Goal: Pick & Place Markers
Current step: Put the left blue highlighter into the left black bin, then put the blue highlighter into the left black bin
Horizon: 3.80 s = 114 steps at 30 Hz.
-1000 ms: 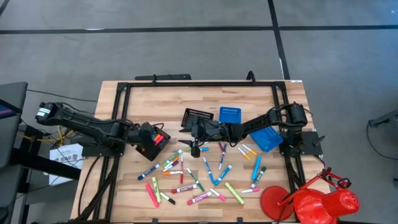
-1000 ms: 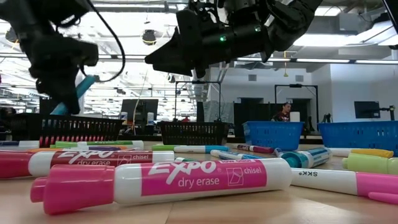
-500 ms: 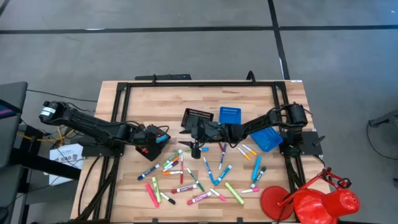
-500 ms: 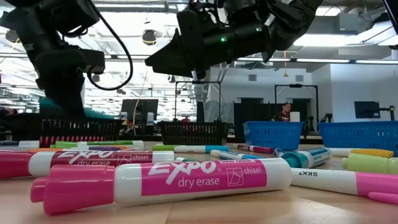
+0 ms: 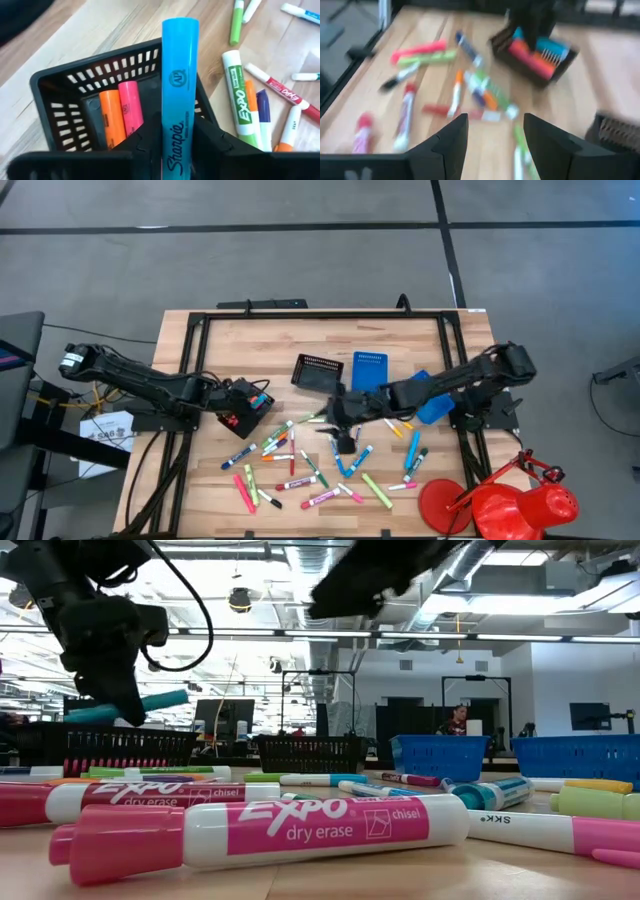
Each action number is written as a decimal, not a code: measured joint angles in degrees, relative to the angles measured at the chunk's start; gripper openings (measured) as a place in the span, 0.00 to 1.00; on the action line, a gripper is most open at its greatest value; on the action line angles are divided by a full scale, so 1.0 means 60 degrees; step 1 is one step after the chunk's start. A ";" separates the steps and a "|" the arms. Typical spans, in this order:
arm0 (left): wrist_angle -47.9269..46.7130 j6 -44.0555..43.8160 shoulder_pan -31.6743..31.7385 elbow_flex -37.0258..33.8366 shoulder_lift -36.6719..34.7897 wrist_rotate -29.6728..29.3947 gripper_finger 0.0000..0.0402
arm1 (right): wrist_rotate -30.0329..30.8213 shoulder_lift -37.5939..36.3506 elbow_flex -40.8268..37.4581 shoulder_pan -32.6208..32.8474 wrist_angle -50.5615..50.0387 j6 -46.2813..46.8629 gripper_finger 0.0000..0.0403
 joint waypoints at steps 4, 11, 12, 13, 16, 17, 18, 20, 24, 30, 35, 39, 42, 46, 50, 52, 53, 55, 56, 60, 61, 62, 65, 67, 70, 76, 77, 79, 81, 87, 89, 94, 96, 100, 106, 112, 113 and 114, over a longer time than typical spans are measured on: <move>0.0001 -0.0005 0.0000 -0.0004 0.0300 -0.0010 0.22 | 0.0232 -0.0432 0.0000 0.0401 -0.2202 0.1340 0.48; 0.0008 -0.0025 0.0000 -0.0004 0.0770 -0.0018 0.31 | 0.0217 -0.0414 -0.0007 0.0883 -0.5786 0.2976 0.54; 0.0016 -0.0025 0.0000 -0.0004 0.0778 -0.0018 0.32 | 0.0210 -0.0414 -0.0007 0.0932 -0.6167 0.3218 0.54; 0.0014 -0.0025 0.0000 -0.0004 0.0773 -0.0036 0.34 | 0.0195 -0.0414 -0.0007 0.0980 -0.6515 0.3530 0.54; 0.0069 -0.0025 0.0000 -0.0004 0.0735 -0.0061 0.37 | 0.0090 -0.0432 -0.0007 0.1105 -0.7569 0.5200 0.54; 0.0064 -0.0025 0.0000 -0.0004 0.0720 -0.0059 0.37 | -0.0068 -0.0432 -0.0006 0.1118 -0.7872 0.6015 0.54; 0.0070 -0.0025 0.0000 -0.0004 0.0707 -0.0062 0.38 | -0.0276 -0.0424 -0.0005 0.1115 -0.8213 0.6895 0.54; 0.0110 -0.0025 0.0000 -0.0004 0.0702 -0.0059 0.38 | -0.0577 -0.0422 -0.0152 0.1115 -0.8597 0.8719 0.53; 0.0150 -0.0029 0.0000 -0.0004 0.0702 -0.0058 0.37 | -0.1481 -0.0418 -0.0831 0.1079 -0.9279 1.0606 0.53; 0.0227 -0.0031 0.0000 -0.0004 0.0702 -0.0058 0.36 | -0.2819 -0.0416 -0.2012 0.1050 -0.9318 1.1821 0.53; 0.0307 -0.0029 0.0000 -0.0004 0.0702 -0.0055 0.36 | -0.3091 -0.0414 -0.2704 0.1050 -0.8866 1.2571 0.53; 0.0338 -0.0018 0.0000 -0.0004 0.0702 -0.0055 0.35 | -0.3055 -0.0414 -0.2949 0.1050 -0.8259 1.2848 0.53; 0.0351 0.0000 0.0000 -0.0004 0.0702 -0.0055 0.35 | -0.3066 -0.0414 -0.3153 0.1050 -0.7771 1.3104 0.53; 0.0406 0.0004 0.0000 -0.0004 0.0702 -0.0051 0.34 | -0.3084 -0.0429 -0.3308 0.1064 -0.7365 1.3222 0.51; 0.0439 0.0004 0.0000 -0.0004 0.0702 -0.0051 0.34 | -0.3068 -0.0410 -0.3201 0.0970 -0.7481 1.3155 0.48; 0.0567 0.0004 0.0000 -0.0004 0.0702 -0.0048 0.35 | -0.3127 -0.0404 -0.2946 0.0928 -0.7792 1.3037 0.47; 0.0617 0.0004 0.0000 -0.0004 0.0702 -0.0049 0.35 | -0.3211 -0.0404 -0.2798 0.0926 -0.7953 1.2986 0.46; 0.0699 0.0001 0.0000 -0.0004 0.0702 -0.0047 0.35 | -0.3362 -0.0414 -0.2517 0.0947 -0.8403 1.2971 0.45; 0.0759 -0.0012 0.0000 -0.0004 0.0702 -0.0048 0.35 | -0.3394 -0.0427 -0.2375 0.0979 -0.8588 1.2978 0.45; 0.0845 -0.0025 -0.0004 -0.0004 0.0702 -0.0047 0.34 | -0.3628 -0.0433 -0.1947 0.1093 -0.9076 1.3021 0.44; 0.0865 -0.0026 -0.0004 -0.0004 0.0702 -0.0047 0.34 | -0.3678 -0.0433 -0.1923 0.1145 -0.9089 1.3100 0.44; 0.0895 -0.0029 -0.0004 -0.0004 0.0702 -0.0047 0.33 | -0.3733 -0.0433 -0.1920 0.1202 -0.9066 1.3204 0.44; 0.0905 -0.0029 -0.0004 -0.0004 0.0702 -0.0047 0.33 | -0.4034 -0.0433 -0.1920 0.1399 -0.9095 1.3506 0.44; 0.0911 -0.0029 -0.0004 -0.0004 0.0702 -0.0047 0.32 | -0.4218 -0.0433 -0.1920 0.1534 -0.9086 1.3782 0.44; 0.0974 -0.0019 -0.0004 -0.0004 0.0702 -0.0047 0.31 | -0.4239 -0.0433 -0.1920 0.1763 -0.9060 1.4231 0.44; 0.1416 0.0985 0.0004 -0.0004 0.0643 -0.0225 0.31 | -0.3991 -0.0433 -0.1920 0.2091 -0.8573 1.5142 0.44; 0.1551 0.1163 0.0004 -0.0004 0.0580 -0.0293 0.31 | -0.3978 -0.0432 -0.1920 0.2124 -0.8465 1.5281 0.44; 0.1936 0.1517 0.0011 -0.0004 0.0411 -0.0358 0.31 | -0.3969 -0.0422 -0.1949 0.2188 -0.8268 1.5558 0.44; 0.2104 0.1734 0.0007 -0.0004 0.0170 -0.0379 0.31 | -0.3976 -0.0422 -0.2156 0.2268 -0.7891 1.5874 0.44; 0.2221 0.1829 0.0007 0.0000 -0.0724 -0.0419 0.30 | -0.3841 -0.0418 -0.3017 0.2521 -0.6329 1.6606 0.44; 0.2271 0.1832 0.0011 0.0000 -0.0993 -0.0451 0.30 | -0.3593 -0.0414 -0.3227 0.2520 -0.5931 1.6658 0.44; 0.2319 0.1834 0.0029 0.0000 -0.1465 -0.0601 0.30 | -0.3222 -0.0458 -0.3481 0.2510 -0.5540 1.6550 0.44; 0.2336 0.1871 0.0025 0.0000 -0.1528 -0.0634 0.30 | -0.2999 -0.0458 -0.3529 0.2512 -0.5518 1.6353 0.43; 0.2341 0.2217 0.0025 0.0000 -0.1535 -0.0695 0.30 | -0.2909 -0.0455 -0.3542 0.2445 -0.5483 1.6014 0.37; 0.2643 0.2308 0.0029 0.0000 -0.1535 -0.1069 0.30 | -0.2908 -0.0433 -0.3442 0.2438 -0.5387 1.5955 0.20; 0.3030 0.2339 0.0025 0.0000 -0.1535 -0.1096 0.30 | -0.2754 -0.0414 -0.2775 0.2401 -0.5235 1.5522 0.13; 0.3099 0.2340 0.0025 0.0000 -0.1534 -0.1095 0.30 | -0.2617 -0.0414 -0.2643 0.2401 -0.5288 1.5395 0.14; 0.3174 0.2342 0.0028 0.0000 -0.1531 -0.1096 0.30 | -0.2515 -0.0411 -0.2522 0.2400 -0.5350 1.5232 0.15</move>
